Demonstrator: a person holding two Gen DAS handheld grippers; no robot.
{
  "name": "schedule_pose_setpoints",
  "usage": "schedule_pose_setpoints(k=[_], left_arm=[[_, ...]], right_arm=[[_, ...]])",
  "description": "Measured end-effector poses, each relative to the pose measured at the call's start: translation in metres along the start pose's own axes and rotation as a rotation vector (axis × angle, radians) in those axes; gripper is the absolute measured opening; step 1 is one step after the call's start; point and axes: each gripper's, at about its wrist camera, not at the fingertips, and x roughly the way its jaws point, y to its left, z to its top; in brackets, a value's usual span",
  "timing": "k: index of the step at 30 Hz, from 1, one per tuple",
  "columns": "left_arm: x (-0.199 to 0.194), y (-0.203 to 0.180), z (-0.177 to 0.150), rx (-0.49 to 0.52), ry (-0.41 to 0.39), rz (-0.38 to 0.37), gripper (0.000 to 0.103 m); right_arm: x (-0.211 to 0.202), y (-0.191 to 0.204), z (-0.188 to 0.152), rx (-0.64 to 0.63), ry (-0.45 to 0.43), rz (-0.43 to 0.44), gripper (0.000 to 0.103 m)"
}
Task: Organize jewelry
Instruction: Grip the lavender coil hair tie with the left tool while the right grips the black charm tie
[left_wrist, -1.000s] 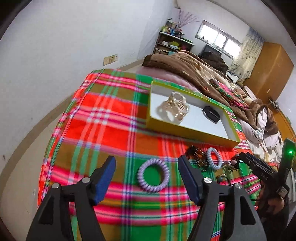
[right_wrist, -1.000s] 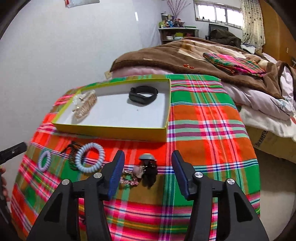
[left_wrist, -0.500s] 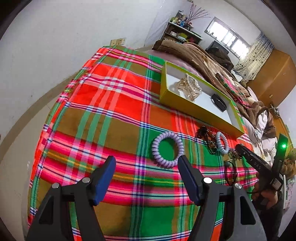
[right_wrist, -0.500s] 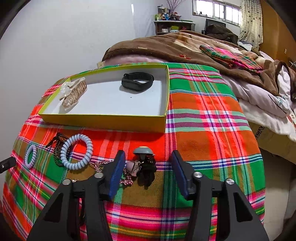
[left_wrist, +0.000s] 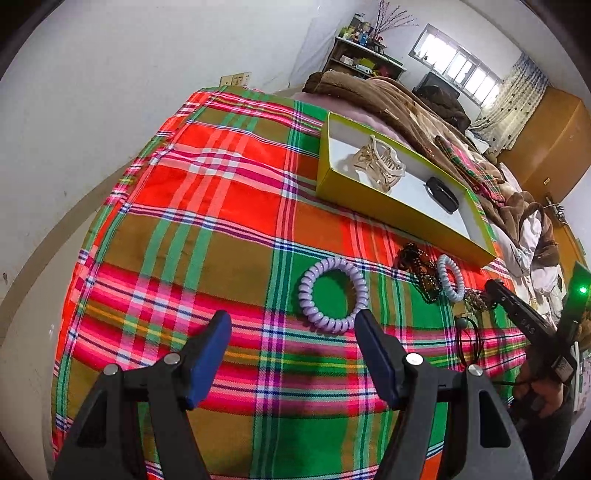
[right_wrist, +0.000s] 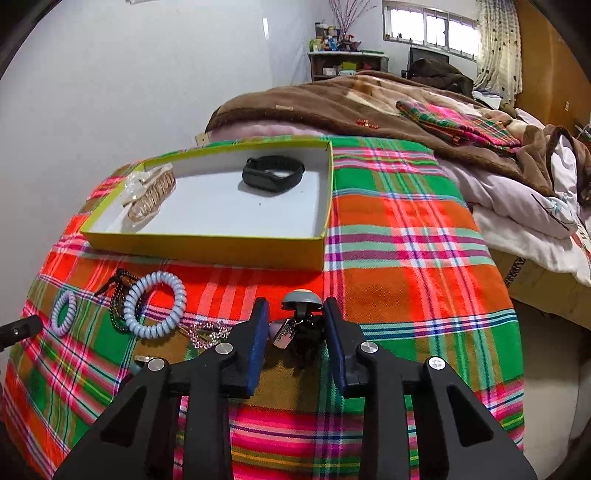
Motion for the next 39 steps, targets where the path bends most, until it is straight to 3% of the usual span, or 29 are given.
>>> schedule_pose_setpoints(k=[12, 18, 23, 31, 39], left_arm=[[0.018, -0.021, 0.007, 0.075, -0.002, 0.113, 0.071], [0.026, -0.034, 0.006, 0.155, -0.016, 0.258, 0.059], [0.026, -0.037, 0.007, 0.173, -0.021, 0.253, 0.046], [0.024, -0.044, 0.004, 0.197, -0.023, 0.225, 0.014], [0.020, -0.040, 0.003, 0.165, -0.019, 0.188, 0.010]], right_arm=[[-0.028, -0.008, 0.003, 0.022, -0.075, 0.045, 0.031], [-0.035, -0.006, 0.004, 0.025, -0.094, 0.065, 0.031], [-0.037, -0.003, 0.004, 0.019, -0.102, 0.074, 0.031], [-0.039, -0.001, 0.002, 0.018, -0.106, 0.078, 0.031], [-0.043, 0.000, 0.003, 0.017, -0.117, 0.075, 0.031]])
